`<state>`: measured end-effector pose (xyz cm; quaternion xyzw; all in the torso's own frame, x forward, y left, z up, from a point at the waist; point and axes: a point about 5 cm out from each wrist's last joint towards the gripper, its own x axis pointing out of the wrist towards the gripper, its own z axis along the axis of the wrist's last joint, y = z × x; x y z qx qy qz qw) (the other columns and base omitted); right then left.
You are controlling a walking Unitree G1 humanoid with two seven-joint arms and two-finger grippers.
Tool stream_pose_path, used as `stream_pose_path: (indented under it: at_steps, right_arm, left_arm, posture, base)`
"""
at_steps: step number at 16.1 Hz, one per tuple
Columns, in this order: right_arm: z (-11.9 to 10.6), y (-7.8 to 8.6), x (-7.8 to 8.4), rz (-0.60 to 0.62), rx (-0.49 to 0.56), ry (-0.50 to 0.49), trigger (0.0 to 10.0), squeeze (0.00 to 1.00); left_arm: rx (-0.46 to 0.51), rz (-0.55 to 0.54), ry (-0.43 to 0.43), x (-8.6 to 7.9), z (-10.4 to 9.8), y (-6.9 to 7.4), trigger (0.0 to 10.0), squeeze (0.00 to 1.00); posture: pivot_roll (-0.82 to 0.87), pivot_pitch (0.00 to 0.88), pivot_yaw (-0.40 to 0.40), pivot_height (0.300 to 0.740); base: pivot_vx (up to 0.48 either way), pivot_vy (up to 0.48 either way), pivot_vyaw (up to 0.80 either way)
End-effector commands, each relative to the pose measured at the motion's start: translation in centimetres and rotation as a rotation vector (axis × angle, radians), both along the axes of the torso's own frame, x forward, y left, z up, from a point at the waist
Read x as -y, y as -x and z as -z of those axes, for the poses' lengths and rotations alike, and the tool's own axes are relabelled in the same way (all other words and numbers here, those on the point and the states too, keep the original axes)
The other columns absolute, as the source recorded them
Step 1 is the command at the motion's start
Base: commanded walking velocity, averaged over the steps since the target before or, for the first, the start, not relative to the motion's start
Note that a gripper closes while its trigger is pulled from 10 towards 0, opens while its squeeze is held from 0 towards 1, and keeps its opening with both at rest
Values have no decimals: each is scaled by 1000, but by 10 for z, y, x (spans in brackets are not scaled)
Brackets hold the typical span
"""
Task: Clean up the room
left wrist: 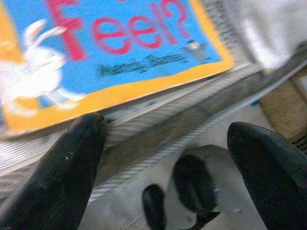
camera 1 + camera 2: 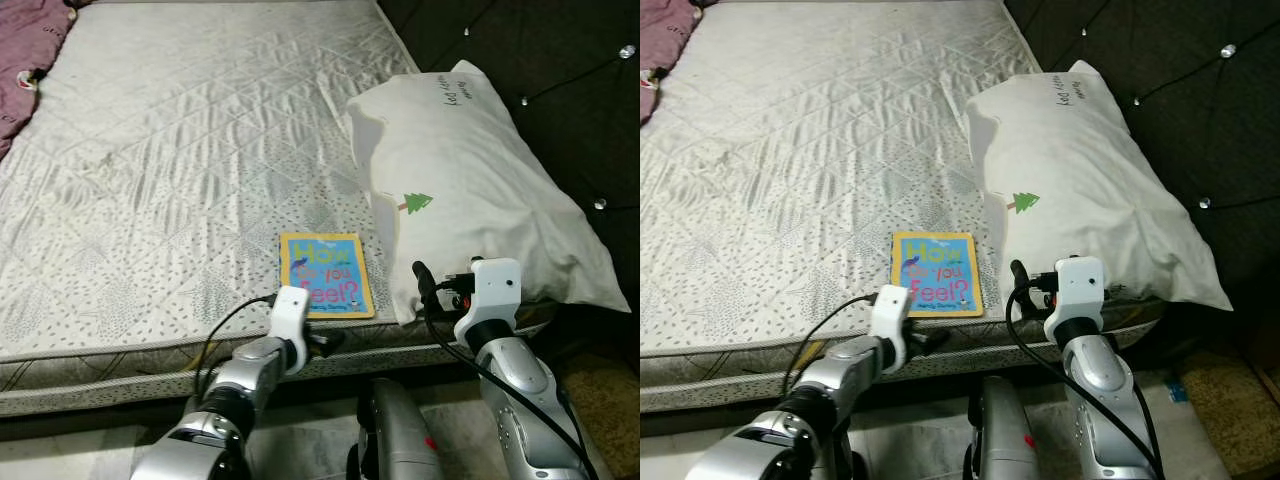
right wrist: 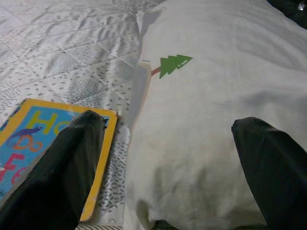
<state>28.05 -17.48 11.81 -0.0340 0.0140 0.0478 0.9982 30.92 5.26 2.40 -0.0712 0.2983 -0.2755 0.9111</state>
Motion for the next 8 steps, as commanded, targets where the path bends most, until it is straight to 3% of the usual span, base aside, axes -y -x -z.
stream_pose_path:
  at_steps: [1, 5, 8]
  right_arm:
    - [1, -1, 2, 14, 2, 5, 10000, 0]
    - [-1, -5, -1, 16, 13, -2, 10000, 0]
    - [-1, -9, -2, 18, 21, -9, 10000, 0]
  left_arm:
    - [40, 59, 17, 14, -10, -3, 10000, 0]
    - [79, 176, 30, 36, -21, -1, 10000, 0]
    - [194, 185, -20, 33, -31, -7, 10000, 0]
  posture:
    - [-170, 118, -34, 590]
    - [-164, 101, -22, 590]
    - [-145, 76, -12, 590]
  base:
    - [0, 0, 0]
    - [0, 0, 0]
    - [0, 0, 0]
